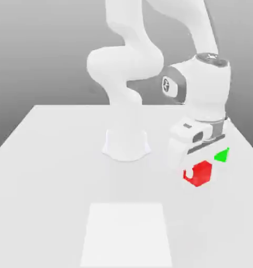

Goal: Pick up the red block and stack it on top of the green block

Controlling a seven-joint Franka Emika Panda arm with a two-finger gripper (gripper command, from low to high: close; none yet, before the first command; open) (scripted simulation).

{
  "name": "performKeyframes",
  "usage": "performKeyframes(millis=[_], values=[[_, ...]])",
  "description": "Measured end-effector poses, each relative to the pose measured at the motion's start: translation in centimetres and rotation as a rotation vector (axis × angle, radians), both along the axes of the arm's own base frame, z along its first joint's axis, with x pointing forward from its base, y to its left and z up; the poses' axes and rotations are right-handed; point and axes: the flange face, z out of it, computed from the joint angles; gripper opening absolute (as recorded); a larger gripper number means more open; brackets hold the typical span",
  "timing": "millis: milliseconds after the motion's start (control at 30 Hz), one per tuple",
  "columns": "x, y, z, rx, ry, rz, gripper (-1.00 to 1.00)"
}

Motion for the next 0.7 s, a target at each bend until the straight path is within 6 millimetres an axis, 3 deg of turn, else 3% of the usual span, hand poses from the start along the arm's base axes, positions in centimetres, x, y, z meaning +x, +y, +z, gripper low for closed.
performKeyframes(millis=[233, 433, 500, 700], values=[[-10.4, 8.1, 0.9, -0.004, -0.008, 0.583, -1.0], [-21.2, 11.4, 1.0, -0.02, -0.01, 1.083, -1.0], [-22.8, 11.6, 0.7, -0.025, -0.014, 1.156, -1.0], [-23.1, 11.8, -0.7, -0.033, -0.026, 1.181, -1.0]])
